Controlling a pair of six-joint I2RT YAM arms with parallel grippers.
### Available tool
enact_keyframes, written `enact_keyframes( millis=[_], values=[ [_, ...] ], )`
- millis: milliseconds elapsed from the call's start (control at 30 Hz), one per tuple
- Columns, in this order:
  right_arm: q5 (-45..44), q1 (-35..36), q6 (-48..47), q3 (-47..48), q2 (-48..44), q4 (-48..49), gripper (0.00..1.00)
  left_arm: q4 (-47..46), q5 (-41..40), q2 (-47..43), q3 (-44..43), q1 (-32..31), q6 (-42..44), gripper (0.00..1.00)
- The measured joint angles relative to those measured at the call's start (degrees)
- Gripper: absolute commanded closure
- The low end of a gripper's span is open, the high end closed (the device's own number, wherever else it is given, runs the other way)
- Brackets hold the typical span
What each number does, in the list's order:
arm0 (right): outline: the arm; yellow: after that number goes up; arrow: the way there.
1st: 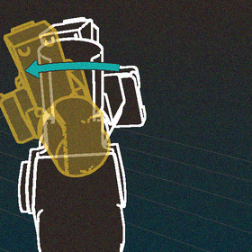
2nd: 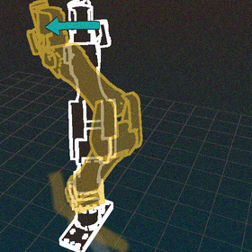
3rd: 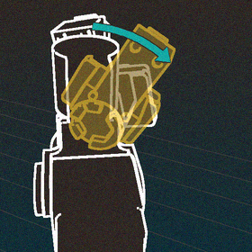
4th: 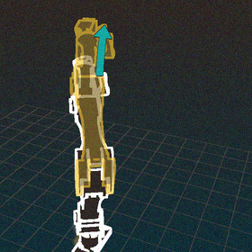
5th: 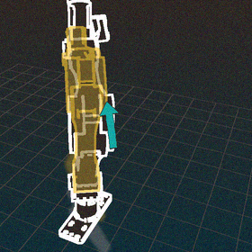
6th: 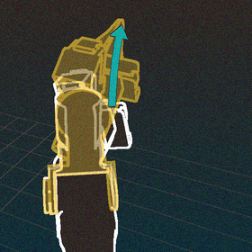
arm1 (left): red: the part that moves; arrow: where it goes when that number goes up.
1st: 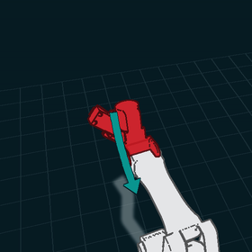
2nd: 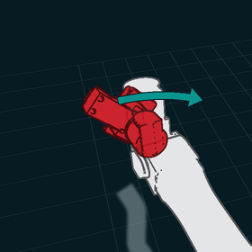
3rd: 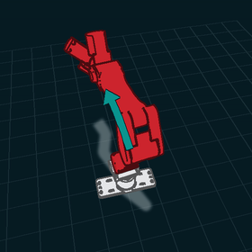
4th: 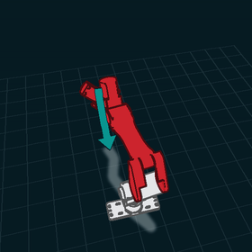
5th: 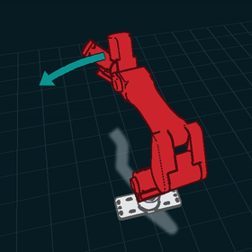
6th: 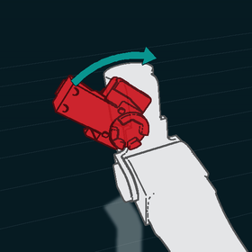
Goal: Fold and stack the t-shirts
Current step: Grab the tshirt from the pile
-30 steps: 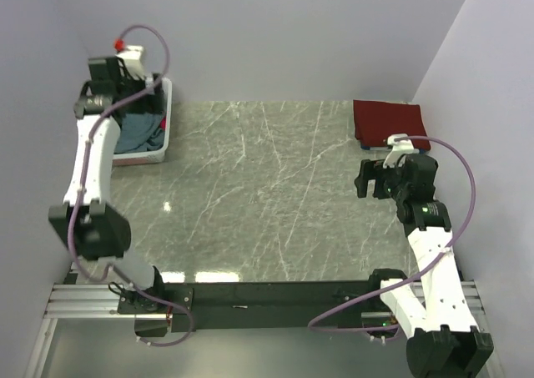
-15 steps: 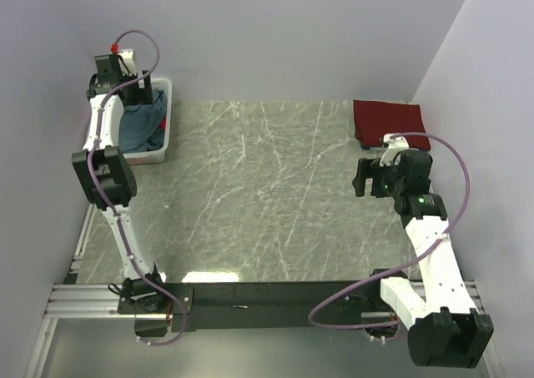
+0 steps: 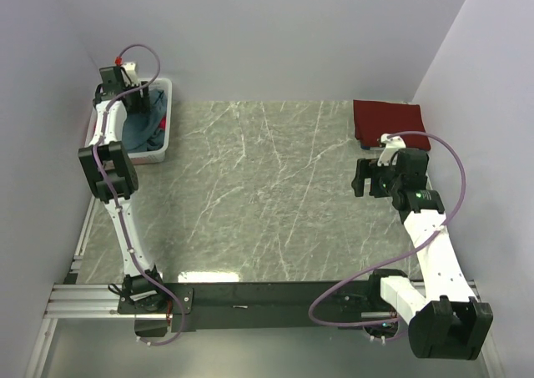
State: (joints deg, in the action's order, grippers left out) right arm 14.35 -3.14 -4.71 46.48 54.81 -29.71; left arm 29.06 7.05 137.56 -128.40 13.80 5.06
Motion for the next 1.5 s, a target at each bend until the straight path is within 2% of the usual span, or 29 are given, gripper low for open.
enact_keyframes(
  millis=[33,133,167,233,267,333,567,1100,1267,1500],
  values=[
    [0.00,0.00,0.00,0.00,0.15,0.00,0.07,-0.22,0.31,0.09,-0.13,0.00,-0.07,0.39],
    [-0.09,0.00,0.02,0.00,0.57,0.00,0.07,-1.09,1.25,0.09,-0.24,0.02,-0.13,0.55],
    [-0.17,0.00,0.02,0.00,0.66,-0.02,0.07,-1.44,1.62,0.09,-0.28,0.02,-0.22,0.67],
    [-0.24,0.00,0.02,0.00,0.72,-0.02,0.07,-1.62,2.27,0.09,-0.50,0.11,-0.22,0.78],
    [-0.33,0.00,0.02,0.00,0.70,0.00,0.07,-1.64,2.40,0.09,-0.79,0.15,-0.20,0.89],
    [-0.48,0.00,0.20,0.00,0.70,0.00,0.07,-1.68,2.64,0.09,-1.46,0.26,-0.20,1.00],
    [-0.90,0.00,0.46,0.00,0.66,0.04,0.07,-1.75,4.11,-2.01,-3.43,0.42,-0.17,1.00],
    [-0.33,0.00,0.70,0.00,-1.03,0.11,0.07,-1.68,11.15,-18.43,-9.07,-0.68,-4.61,0.99],
    [0.15,0.00,0.85,0.00,-1.03,0.11,0.07,-2.23,11.72,-25.46,-9.62,-4.55,-7.78,0.99],
    [0.33,0.00,0.90,0.00,-1.84,0.11,0.07,-7.80,10.86,-32.39,-12.79,-14.03,-11.72,0.99]
  ],
)
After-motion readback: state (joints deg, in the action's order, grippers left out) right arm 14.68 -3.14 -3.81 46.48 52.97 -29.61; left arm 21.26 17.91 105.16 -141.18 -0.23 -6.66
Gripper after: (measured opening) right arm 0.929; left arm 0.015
